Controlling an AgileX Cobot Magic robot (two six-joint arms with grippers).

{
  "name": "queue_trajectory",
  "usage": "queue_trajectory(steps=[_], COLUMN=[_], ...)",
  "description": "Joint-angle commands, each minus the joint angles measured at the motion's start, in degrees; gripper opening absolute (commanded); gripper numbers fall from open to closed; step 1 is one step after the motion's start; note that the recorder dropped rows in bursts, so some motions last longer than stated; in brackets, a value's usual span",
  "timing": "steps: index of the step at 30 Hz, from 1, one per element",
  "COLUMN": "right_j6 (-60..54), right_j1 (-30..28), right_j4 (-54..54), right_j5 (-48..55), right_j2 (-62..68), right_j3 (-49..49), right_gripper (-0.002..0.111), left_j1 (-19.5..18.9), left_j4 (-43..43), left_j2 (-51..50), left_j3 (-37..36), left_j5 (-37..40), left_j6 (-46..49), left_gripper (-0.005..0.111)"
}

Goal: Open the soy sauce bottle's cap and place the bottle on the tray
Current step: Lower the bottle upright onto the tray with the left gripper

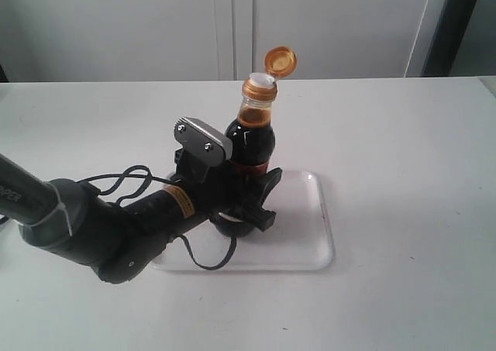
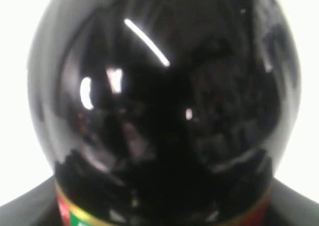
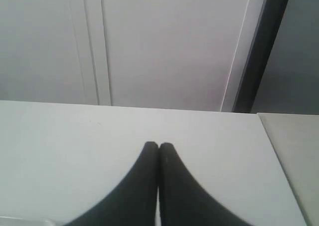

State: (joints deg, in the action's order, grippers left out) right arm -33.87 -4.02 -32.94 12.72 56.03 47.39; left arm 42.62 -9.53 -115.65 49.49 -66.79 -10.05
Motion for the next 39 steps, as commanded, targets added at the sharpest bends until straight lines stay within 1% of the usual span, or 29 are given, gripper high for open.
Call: queue_trajectory(steps=[1,10,12,13,16,19,23,26,30,36,39], right_j6=[-0.4,-0.1,-0.1,-0.1,-0.1,-0.1,-0.4,-0.4,-0.4,-0.4,-0.4], right_j1=[0.0,0.0,0.0,0.0,0.0,0.0,0.0,0.0,0.0,0.0,0.0], right_j4=[-0.3,-0.3,-0.3,-0.3,-0.3,-0.3,-0.3,-0.3,-0.3,-0.3,-0.3], right_j5=[-0.2,-0.1,-0.1,-0.1,-0.1,-0.1,-0.1,-0.1,-0.1,-0.1,-0.4], right_j2=[0.1,0.1,0.1,0.1,0.1,0.1,0.1,0.1,0.1,0.1,0.1], right_j3=[-0.2,-0.2,-0.2,-0.2,-0.2,-0.2,-0.2,-0.2,-0.2,-0.2,-0.2], right_gripper=[0.0,0.0,0.0,0.0,0.0,0.0,0.0,0.0,0.0,0.0,0.0], left_j1=[-0.2,-0.2,-0.2,-0.2,-0.2,-0.2,-0.2,-0.2,-0.2,-0.2,-0.2], left_j4=[1.8,2.9,3.1,3.1,3.1,3.6,6.4,6.8,6.8,6.9,6.9], left_j2=[1.1,1.1,1.1,1.1,1.1,1.1,1.1,1.3,1.3,2.2,4.4], left_j3=[-1.7,-4.3,-4.7,-4.8,-5.5,-6.0,-6.6,-7.1,-7.7,-7.8,-9.2], left_j5=[-3.2,-3.2,-3.2,-3.2,-3.2,-3.2,-3.2,-3.2,-3.2,-3.2,-3.2], left_j6=[1.3,0.6,0.6,0.6,0.6,0.7,0.6,0.6,0.7,0.5,-0.5], left_gripper=[0.0,0.0,0.002,0.006,0.022,0.043,0.067,0.077,0.082,0.082,0.082])
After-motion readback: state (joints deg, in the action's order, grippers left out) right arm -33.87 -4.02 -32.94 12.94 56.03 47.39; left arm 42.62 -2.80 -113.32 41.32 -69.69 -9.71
